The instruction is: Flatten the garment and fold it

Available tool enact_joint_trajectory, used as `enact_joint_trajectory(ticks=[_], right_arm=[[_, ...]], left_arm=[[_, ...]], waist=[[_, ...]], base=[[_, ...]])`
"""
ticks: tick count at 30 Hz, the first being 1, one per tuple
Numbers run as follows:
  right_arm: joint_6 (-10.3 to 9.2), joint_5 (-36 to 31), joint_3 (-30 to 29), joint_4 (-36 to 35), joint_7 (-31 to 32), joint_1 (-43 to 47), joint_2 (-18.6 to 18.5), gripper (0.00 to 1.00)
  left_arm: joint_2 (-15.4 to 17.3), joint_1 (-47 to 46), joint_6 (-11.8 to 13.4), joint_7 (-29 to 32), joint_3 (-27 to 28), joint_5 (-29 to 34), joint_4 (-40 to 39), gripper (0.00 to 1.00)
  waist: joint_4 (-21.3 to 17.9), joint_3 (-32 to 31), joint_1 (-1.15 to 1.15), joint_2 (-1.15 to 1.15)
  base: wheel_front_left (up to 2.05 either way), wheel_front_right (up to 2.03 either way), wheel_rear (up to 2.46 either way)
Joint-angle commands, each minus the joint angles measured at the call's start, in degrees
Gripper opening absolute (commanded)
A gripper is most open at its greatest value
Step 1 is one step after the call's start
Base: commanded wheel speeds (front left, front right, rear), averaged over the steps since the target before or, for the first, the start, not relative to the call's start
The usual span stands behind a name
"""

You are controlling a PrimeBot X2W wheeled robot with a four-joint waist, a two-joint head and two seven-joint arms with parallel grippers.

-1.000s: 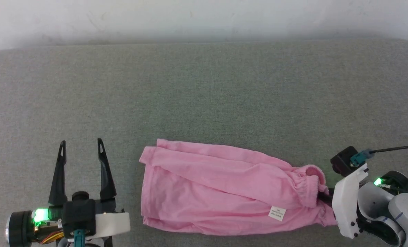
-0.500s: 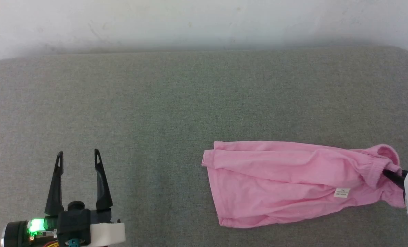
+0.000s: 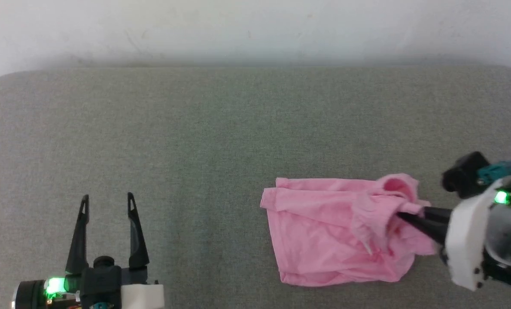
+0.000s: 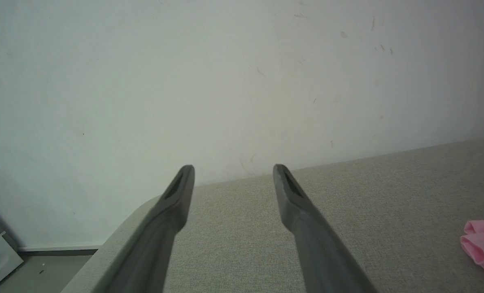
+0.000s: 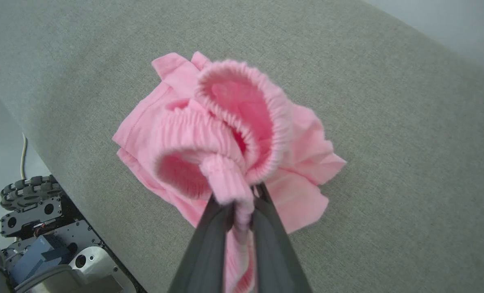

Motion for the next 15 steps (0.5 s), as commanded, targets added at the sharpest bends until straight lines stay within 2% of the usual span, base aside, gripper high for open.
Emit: enact_joint_trajectory(ticks=[1,6,9,15], right_arm=[[-0.11,-0.31,1.07,-0.65,0.60,-1.71,1.27,0.00],[-0.11,-3.17,8.41,1.96,3.03,-9.64,6.58,0.00],[-0.11,-4.88,13.05,6.77,3.82,-14.73,9.52,0.00],[-0.11,-3.38,20.79,17.96,3.87,-20.43,15.15,0.00]], left_arm=[[-0.35,-0.70,-0.16,-0.27,-0.18,0.81,0.23,1.00],[-0.87,-2.29,-0.54,-0.27,-0.78,0.98,0.51,1.00],[-1.22,-3.35,-0.65,-0.27,-1.08,1.08,0.62,1.00],[-1.92,-5.36,-0.73,-0.27,-1.40,1.02,1.21,1.00]], waist=[[0.53,0.69,0.00,0.00],[1.74,2.31,0.00,0.00],[2.60,3.49,0.00,0.00],[4.02,5.56,0.00,0.00]], base=[[0.00,0.00,0.00],[0.00,0.00,0.00],[0.00,0.00,0.00],[0.00,0.00,0.00]])
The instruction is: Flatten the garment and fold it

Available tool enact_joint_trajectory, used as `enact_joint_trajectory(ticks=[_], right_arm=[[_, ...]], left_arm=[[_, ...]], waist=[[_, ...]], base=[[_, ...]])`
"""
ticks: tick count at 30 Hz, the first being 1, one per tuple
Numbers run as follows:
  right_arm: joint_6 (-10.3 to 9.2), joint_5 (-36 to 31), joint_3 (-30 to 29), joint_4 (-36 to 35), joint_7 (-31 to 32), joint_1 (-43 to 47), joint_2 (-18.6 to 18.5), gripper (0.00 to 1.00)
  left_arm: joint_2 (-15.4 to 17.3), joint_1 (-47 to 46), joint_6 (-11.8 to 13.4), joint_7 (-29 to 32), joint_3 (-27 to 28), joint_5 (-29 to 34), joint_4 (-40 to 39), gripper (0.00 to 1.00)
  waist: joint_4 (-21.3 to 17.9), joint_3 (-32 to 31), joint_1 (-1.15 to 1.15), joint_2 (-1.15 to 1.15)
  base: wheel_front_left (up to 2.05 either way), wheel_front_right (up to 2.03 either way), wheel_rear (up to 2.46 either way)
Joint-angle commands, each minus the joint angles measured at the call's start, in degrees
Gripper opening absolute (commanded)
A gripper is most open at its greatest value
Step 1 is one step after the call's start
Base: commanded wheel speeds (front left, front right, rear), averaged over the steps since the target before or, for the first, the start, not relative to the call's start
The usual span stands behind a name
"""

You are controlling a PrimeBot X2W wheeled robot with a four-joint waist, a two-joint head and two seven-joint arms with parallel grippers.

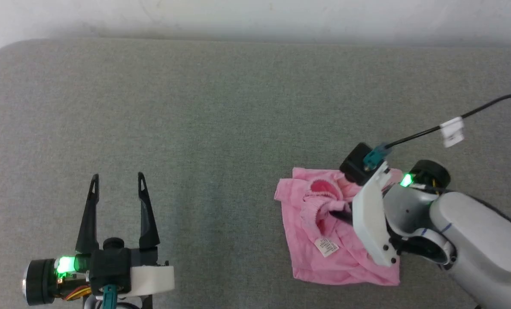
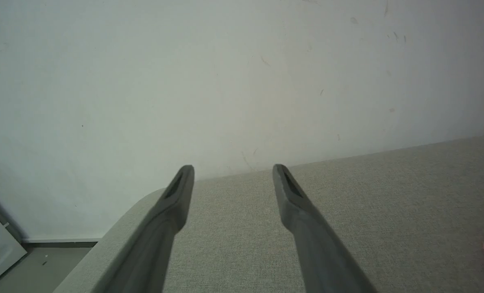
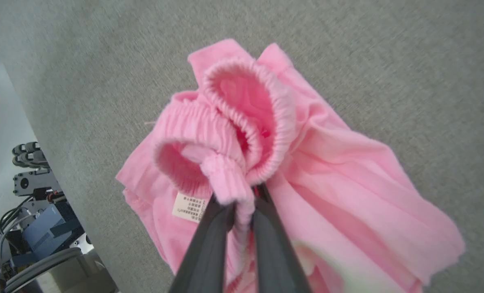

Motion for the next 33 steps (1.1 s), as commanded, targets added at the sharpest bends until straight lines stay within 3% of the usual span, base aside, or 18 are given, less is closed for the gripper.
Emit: enact_joint_trajectory(ticks=[1,8,9,10,16,24,28,33], right_arm=[[-0.11,0.35,1.34,1.84,-0.17,-0.67,0.71,0.00],[-0.11,0.92,10.11,11.49,-3.13,-2.15,1.85,0.00],[-0.11,1.10,10.96,11.88,-3.99,-2.54,1.76,0.25],[-0.11,1.26,11.63,11.80,-5.09,-3.02,1.58,1.00],[-0.11,2.07,12.06,5.27,-14.00,-5.55,-2.60,1.00],[-0.11,-0.73,-0.33,-3.06,-26.12,-3.98,-7.07,1.00],[-0.11,-5.74,-10.05,-2.58,-33.11,-0.20,-5.36,1.00],[-0.11,-14.98,-25.31,-1.05,-43.33,7.63,0.46,1.00]], left_arm=[[-0.22,-0.94,-0.07,-0.26,-0.06,0.18,0.31,1.00],[-0.63,-1.37,0.28,-0.26,-0.09,0.19,0.90,1.00],[-0.59,-1.19,0.39,-0.26,0.05,0.15,1.03,1.00],[-0.53,-0.98,0.49,-0.26,0.21,0.10,1.18,1.00],[0.17,0.84,0.46,-0.26,1.28,-0.29,1.93,1.00],[0.93,2.61,0.13,-0.26,2.55,-0.43,1.19,1.00],[1.03,2.52,-0.23,-0.26,2.84,-0.46,0.85,1.00],[0.98,2.44,-0.73,-0.26,3.19,-0.51,0.51,1.00]], waist=[[0.91,1.09,-0.01,0.00],[1.00,1.65,-0.01,0.00],[0.72,1.37,-0.01,0.00],[0.41,1.03,-0.01,0.00],[-2.23,-2.38,-0.01,0.00],[-6.93,-4.90,-0.01,0.00],[-8.38,-5.38,-0.01,0.00],[-9.10,-5.77,-0.01,0.00]], base=[[0.00,0.00,0.00],[0.00,0.00,0.00],[0.00,0.00,0.00],[0.00,0.00,0.00],[0.00,0.00,0.00],[0.00,0.00,0.00],[0.00,0.00,0.00],[0.00,0.00,0.00]])
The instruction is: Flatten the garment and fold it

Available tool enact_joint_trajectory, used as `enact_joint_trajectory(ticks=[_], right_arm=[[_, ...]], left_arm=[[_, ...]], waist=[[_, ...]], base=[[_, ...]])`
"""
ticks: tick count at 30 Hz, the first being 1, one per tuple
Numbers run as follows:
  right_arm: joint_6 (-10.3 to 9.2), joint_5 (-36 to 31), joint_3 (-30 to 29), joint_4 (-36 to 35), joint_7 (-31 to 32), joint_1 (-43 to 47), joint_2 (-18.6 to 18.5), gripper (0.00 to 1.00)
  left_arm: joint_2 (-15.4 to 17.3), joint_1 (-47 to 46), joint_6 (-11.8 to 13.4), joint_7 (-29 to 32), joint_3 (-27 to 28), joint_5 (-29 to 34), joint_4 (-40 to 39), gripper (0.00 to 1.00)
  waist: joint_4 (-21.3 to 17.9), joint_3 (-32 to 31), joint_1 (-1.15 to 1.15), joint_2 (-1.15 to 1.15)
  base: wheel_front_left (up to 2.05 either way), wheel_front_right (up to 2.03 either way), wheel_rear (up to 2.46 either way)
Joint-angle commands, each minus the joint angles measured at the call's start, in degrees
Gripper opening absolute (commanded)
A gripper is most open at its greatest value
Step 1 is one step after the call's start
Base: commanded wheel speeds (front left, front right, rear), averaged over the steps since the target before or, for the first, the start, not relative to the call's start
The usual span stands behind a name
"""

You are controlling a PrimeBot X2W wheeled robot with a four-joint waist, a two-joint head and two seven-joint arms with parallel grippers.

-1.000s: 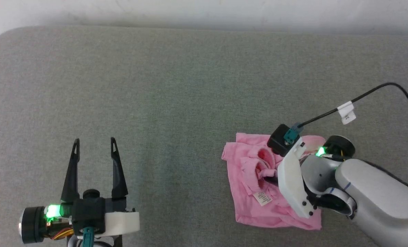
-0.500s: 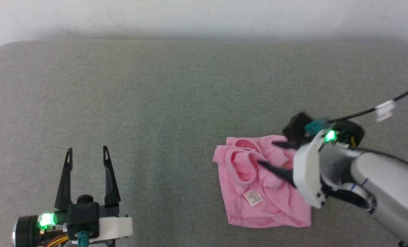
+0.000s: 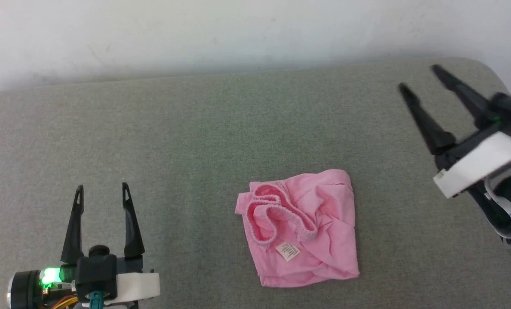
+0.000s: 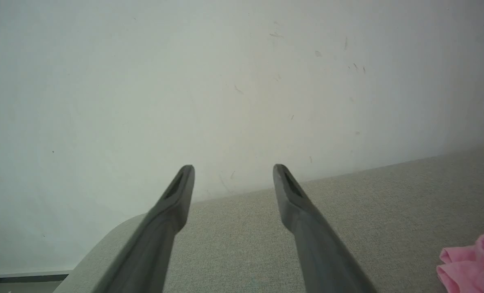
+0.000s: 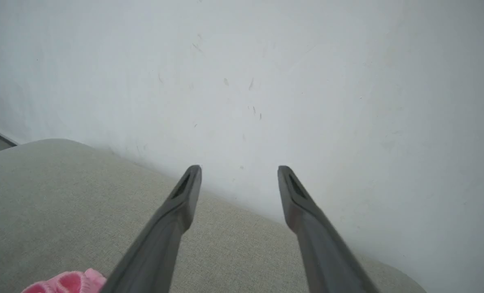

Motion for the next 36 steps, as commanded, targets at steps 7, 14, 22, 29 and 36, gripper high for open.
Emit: enact_joint_trajectory(ticks=[7,14,22,29,36], right_arm=[[-0.12,-8.87,-18.51,-1.60,-8.75,14.51,13.55,1.00],[-0.12,-12.96,-24.21,-5.32,-11.27,22.46,21.05,1.00],[-0.12,-12.06,-19.40,-7.64,-0.59,14.91,15.77,1.00],[-0.12,1.80,-7.42,-2.23,25.15,6.02,6.62,1.00],[-0.12,16.78,1.18,4.05,44.24,3.14,0.42,1.00]], left_arm=[[-0.24,0.71,-0.54,-0.26,0.70,-0.39,-0.67,1.00],[-0.61,1.18,-0.82,-0.26,0.99,-0.33,-0.83,1.00],[-0.85,0.83,-1.19,-0.26,1.17,-0.06,-0.80,1.00],[-1.25,-0.18,-1.94,-0.26,0.99,-0.23,-0.80,1.00],[-1.77,-1.61,-3.34,-0.26,1.05,-0.75,-1.18,1.00]], waist=[[-0.11,-1.22,0.00,0.00],[0.35,-1.61,0.00,0.00],[0.34,-1.02,0.00,0.00],[1.87,0.55,0.00,0.00],[4.23,2.68,0.00,0.00]], base=[[0.00,0.00,0.00],[0.00,0.00,0.00],[0.00,0.00,0.00],[0.00,0.00,0.00],[0.00,0.00,0.00]])
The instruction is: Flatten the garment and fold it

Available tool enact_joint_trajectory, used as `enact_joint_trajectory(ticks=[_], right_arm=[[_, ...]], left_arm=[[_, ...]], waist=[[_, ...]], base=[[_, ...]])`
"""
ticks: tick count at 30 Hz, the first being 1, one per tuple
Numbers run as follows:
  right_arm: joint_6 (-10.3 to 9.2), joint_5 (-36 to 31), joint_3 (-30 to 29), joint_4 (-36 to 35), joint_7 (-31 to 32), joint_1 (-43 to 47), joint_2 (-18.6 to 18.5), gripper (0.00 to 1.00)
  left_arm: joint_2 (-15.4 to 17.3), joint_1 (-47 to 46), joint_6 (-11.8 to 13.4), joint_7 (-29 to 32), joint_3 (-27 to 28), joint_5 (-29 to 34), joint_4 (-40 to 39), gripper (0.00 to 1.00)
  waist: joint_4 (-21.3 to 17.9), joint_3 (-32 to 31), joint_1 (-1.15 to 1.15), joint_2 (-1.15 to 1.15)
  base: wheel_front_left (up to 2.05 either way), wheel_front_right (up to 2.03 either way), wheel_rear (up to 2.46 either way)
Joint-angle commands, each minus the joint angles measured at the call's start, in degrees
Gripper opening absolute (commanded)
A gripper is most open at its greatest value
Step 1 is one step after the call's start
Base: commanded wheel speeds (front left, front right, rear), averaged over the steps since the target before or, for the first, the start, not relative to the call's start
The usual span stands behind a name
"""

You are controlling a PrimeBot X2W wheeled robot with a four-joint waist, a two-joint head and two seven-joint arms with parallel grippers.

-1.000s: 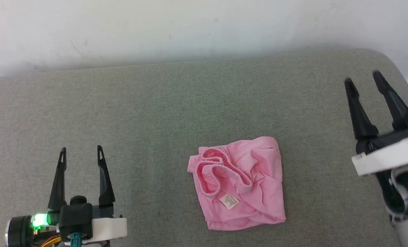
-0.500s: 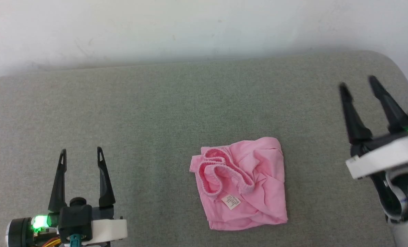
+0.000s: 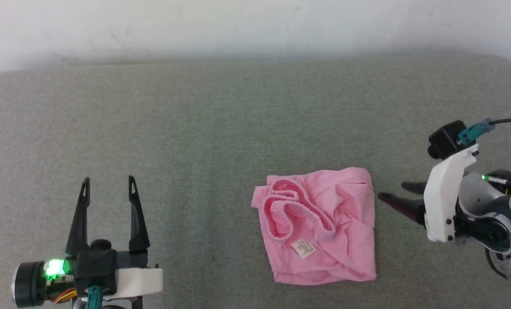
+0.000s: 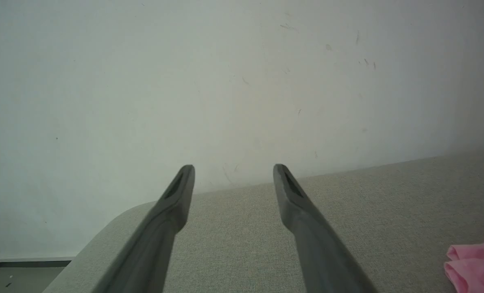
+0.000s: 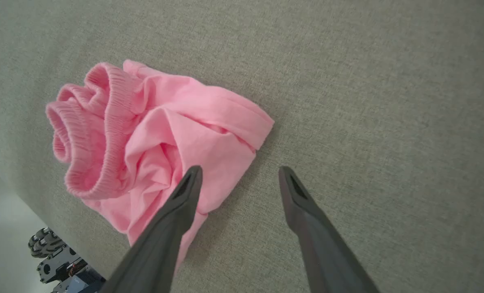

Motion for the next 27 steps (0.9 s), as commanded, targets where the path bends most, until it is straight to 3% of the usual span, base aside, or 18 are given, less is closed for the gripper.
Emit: enact_joint_trajectory(ticks=[1,6,16,17,18,19,27], right_arm=[[-0.04,0.92,0.32,0.83,0.76,-0.53,-0.14,1.00],[-0.04,7.55,1.14,5.22,2.99,0.07,2.07,1.00],[-0.04,10.47,5.99,10.36,0.24,0.88,4.91,1.00],[-0.04,10.87,6.34,10.47,-0.15,0.82,4.78,0.80],[-0.04,11.32,6.61,10.56,-0.51,0.71,4.58,0.30],[-0.04,11.65,7.05,10.48,-0.73,0.52,4.26,0.00],[-0.04,11.40,10.91,4.59,-6.08,-2.87,-0.47,0.00]], left_arm=[[-0.34,-1.22,-0.55,-0.26,0.19,-0.48,-0.31,1.00],[-0.78,-2.55,-2.97,-0.26,0.75,-1.53,-1.14,1.00],[-2.33,-2.58,-9.42,-0.26,4.27,-3.22,-1.76,1.00],[-2.61,-2.50,-9.88,-0.26,4.72,-3.14,-1.71,1.00],[-2.91,-2.40,-10.29,-0.26,5.12,-3.03,-1.63,1.00],[-3.21,-2.25,-10.67,-0.26,5.51,-2.89,-1.56,1.00],[-4.98,-1.04,-12.71,-0.26,7.35,-1.25,-0.75,1.00]], waist=[[1.26,1.23,0.00,0.00],[3.08,3.34,0.00,0.00],[5.03,5.56,0.00,0.00],[5.07,5.58,0.00,0.00],[5.12,5.53,0.00,0.00],[5.11,5.43,0.00,0.00],[2.68,3.83,0.00,0.00]], base=[[0.00,0.00,0.00],[0.00,0.00,0.00],[0.00,0.00,0.00],[0.00,0.00,0.00],[0.00,0.00,0.00],[0.00,0.00,0.00],[0.00,0.00,0.00]])
